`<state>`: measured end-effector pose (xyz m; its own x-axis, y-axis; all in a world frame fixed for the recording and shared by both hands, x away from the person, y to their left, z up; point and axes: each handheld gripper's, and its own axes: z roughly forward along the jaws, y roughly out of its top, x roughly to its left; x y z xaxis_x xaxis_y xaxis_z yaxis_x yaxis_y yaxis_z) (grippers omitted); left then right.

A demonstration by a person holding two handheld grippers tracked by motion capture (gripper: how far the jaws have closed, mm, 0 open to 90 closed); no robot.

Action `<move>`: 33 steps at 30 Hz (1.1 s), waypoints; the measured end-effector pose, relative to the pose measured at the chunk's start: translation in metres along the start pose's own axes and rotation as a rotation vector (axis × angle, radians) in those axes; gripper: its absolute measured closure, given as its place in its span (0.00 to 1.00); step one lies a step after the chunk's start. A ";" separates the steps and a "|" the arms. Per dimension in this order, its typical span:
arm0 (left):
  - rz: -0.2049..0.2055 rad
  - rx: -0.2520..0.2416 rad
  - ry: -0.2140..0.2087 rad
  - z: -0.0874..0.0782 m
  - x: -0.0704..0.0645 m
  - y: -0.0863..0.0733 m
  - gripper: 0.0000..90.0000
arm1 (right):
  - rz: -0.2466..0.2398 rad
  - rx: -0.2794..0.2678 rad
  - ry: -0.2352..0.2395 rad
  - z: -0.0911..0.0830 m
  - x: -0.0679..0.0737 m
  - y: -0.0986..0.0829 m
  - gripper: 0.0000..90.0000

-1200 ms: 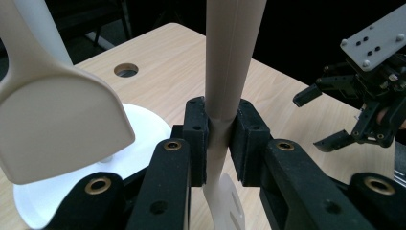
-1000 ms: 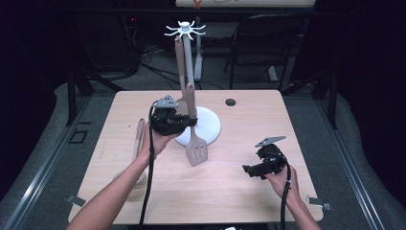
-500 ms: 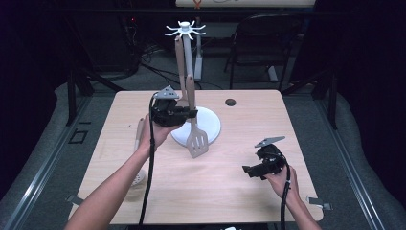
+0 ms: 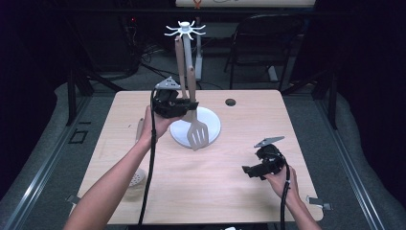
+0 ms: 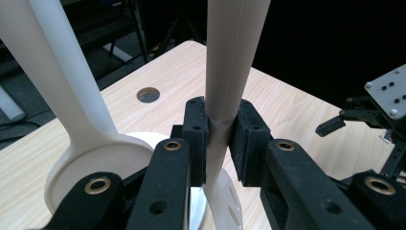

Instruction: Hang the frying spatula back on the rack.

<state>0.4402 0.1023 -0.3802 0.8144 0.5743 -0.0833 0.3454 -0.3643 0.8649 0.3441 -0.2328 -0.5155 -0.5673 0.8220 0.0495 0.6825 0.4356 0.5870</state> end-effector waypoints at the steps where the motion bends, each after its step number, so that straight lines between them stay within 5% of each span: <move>1: 0.006 0.001 0.001 0.000 0.001 0.001 0.86 | 0.001 -0.001 0.001 0.000 0.000 0.000 0.10; 33: 0.033 0.001 0.020 0.004 0.015 0.037 0.86 | -0.009 0.019 0.006 0.002 0.000 0.000 0.10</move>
<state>0.4676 0.0945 -0.3515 0.8161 0.5762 -0.0451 0.3190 -0.3841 0.8664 0.3449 -0.2322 -0.5171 -0.5761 0.8158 0.0497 0.6862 0.4497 0.5718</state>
